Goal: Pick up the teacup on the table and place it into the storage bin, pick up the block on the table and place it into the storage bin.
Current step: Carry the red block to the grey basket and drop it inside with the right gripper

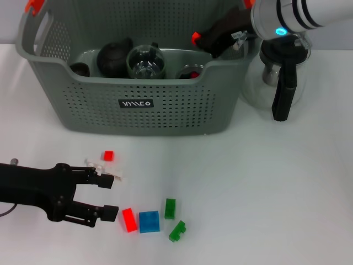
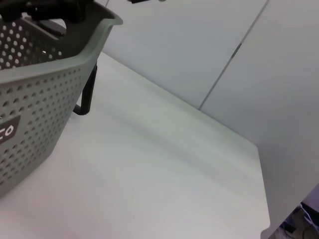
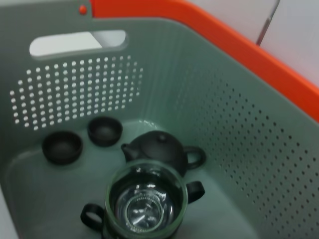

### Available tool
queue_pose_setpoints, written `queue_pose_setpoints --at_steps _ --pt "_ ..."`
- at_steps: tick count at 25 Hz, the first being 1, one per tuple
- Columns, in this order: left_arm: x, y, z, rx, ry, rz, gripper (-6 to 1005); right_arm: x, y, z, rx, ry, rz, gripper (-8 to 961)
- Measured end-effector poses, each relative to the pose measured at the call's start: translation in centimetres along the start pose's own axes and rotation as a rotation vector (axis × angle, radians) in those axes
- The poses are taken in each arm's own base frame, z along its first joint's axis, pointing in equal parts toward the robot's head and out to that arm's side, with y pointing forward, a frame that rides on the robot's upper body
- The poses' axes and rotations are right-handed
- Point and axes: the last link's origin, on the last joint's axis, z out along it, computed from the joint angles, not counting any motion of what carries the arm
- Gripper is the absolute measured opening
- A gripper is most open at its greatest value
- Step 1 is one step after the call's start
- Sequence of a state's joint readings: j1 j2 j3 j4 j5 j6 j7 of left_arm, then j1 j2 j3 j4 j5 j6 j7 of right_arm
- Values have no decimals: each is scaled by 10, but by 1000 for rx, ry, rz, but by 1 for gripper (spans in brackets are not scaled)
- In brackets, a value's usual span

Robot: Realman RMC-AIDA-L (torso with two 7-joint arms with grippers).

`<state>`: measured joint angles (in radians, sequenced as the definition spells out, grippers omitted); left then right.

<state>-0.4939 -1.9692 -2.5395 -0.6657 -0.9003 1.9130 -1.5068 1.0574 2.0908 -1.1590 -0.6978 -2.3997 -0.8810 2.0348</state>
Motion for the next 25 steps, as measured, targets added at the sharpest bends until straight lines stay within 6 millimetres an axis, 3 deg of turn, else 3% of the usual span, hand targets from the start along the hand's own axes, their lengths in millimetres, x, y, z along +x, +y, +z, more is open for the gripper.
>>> queue_pose_setpoints --at_steps 5,17,25 --pt "0 0 0 -1 -2 0 878 1 1 2 5 6 -7 116" --pt "0 0 0 -2 -3 -3 878 -2 -7 -4 22 -5 25 280" --pt "0 1 0 -6 2 -5 877 -24 -15 -27 62 -95 17 448"
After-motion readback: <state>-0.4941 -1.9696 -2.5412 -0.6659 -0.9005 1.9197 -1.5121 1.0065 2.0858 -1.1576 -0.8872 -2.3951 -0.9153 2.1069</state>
